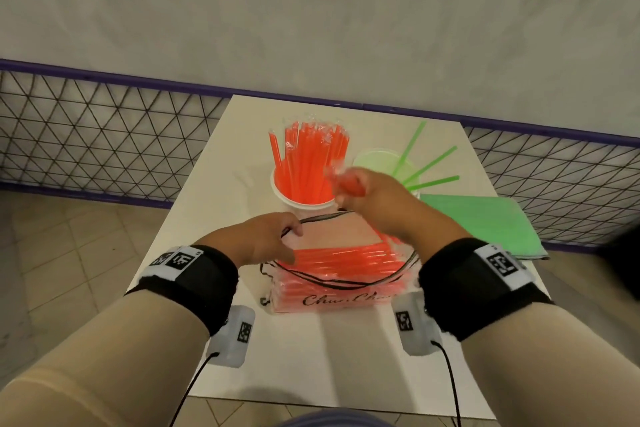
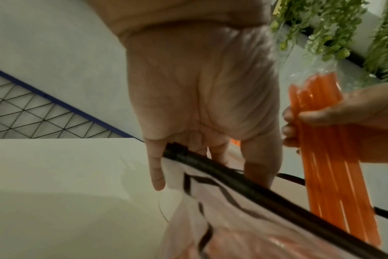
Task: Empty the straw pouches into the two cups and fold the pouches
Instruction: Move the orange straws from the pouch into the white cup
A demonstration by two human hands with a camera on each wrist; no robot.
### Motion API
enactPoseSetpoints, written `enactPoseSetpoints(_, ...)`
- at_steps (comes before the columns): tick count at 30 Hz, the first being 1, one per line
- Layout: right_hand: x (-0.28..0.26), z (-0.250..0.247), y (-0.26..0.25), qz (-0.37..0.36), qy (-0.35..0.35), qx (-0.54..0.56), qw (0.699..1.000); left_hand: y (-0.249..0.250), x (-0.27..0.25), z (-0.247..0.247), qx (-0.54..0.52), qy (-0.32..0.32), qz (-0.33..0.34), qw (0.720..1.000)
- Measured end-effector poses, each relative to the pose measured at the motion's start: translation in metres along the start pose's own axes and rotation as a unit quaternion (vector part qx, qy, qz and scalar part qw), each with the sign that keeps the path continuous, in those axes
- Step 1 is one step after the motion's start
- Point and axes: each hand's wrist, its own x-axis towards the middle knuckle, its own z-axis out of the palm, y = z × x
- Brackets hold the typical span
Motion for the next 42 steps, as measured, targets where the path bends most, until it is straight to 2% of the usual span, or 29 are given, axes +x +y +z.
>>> enactPoseSetpoints(1,0.001,-0.008,-0.008,0.005,0.031,0.055,0.998,0.002,0.0,-0.002,-0.036,0.037,-0.006,0.999)
enactPoseSetpoints(3,0.005,-0.024,-0.024,-0.008,0.098,0.125,0.987,0.002,0.005,-0.004,-0.073,0.16,-0.016,0.984)
enactPoseSetpoints(5,0.013,-0.036,-0.039,-0.025,0.162,0.175,0.971,0.003,0.009,-0.004,-0.083,0.297,-0.004,0.951)
enactPoseSetpoints(6,0.015,-0.041,-0.048,-0.033,0.189,0.199,0.961,0.005,0.01,-0.003,-0.096,0.341,0.009,0.935)
enactPoseSetpoints(7,0.018,-0.043,-0.055,-0.044,0.211,0.226,0.95,0.005,0.013,-0.003,-0.11,0.35,0.017,0.93)
enactPoseSetpoints(12,0.037,-0.032,-0.075,-0.081,0.274,0.345,0.894,0.008,0.029,0.001,-0.093,0.249,-0.011,0.964)
enactPoseSetpoints(15,0.051,-0.009,-0.065,-0.072,0.285,0.365,0.883,0.012,0.036,0.004,-0.073,0.25,-0.001,0.965)
enactPoseSetpoints(17,0.057,0.007,-0.051,-0.045,0.283,0.356,0.889,0.016,0.036,0.005,-0.075,0.267,-0.001,0.961)
enactPoseSetpoints(20,0.063,0.025,-0.03,-0.026,0.275,0.274,0.921,0.018,0.034,0.005,-0.108,0.278,-0.004,0.954)
enactPoseSetpoints(23,0.065,0.036,-0.015,-0.015,0.226,0.109,0.968,0.015,0.036,0.004,-0.121,0.279,-0.002,0.953)
enactPoseSetpoints(24,0.065,0.039,-0.012,-0.015,0.217,0.059,0.974,0.014,0.036,0.005,-0.122,0.28,0.001,0.952)
enactPoseSetpoints(26,0.066,0.043,-0.009,-0.049,0.245,0.021,0.968,0.011,0.039,0.006,-0.128,0.279,0.006,0.952)
enactPoseSetpoints(28,0.069,0.043,-0.011,-0.118,0.301,-0.023,0.946,0.01,0.04,0.006,-0.133,0.277,0.006,0.951)
enactPoseSetpoints(30,0.074,0.04,-0.017,-0.196,0.31,-0.142,0.919,0.01,0.039,0.006,-0.127,0.277,0.015,0.952)
enactPoseSetpoints(33,0.078,0.042,-0.026,-0.246,0.235,-0.342,0.876,0.009,0.04,0.008,-0.125,0.279,0.031,0.952)
enactPoseSetpoints(35,0.079,0.044,-0.02,-0.228,0.141,-0.413,0.87,0.009,0.04,0.009,-0.129,0.281,0.041,0.95)
enactPoseSetpoints(37,0.077,0.047,-0.008,-0.182,0.074,-0.422,0.885,0.009,0.041,0.008,-0.11,0.284,0.044,0.952)
enactPoseSetpoints(38,0.074,0.049,-0.002,-0.162,0.069,-0.402,0.899,0.008,0.042,0.008,-0.111,0.28,0.041,0.953)
enactPoseSetpoints(40,0.069,0.053,0.001,-0.174,0.126,-0.355,0.91,0.005,0.045,0.007,-0.114,0.274,0.045,0.954)
enactPoseSetpoints(42,0.067,0.056,-0.007,-0.233,0.201,-0.354,0.883,0.003,0.046,0.009,-0.084,0.267,0.047,0.959)
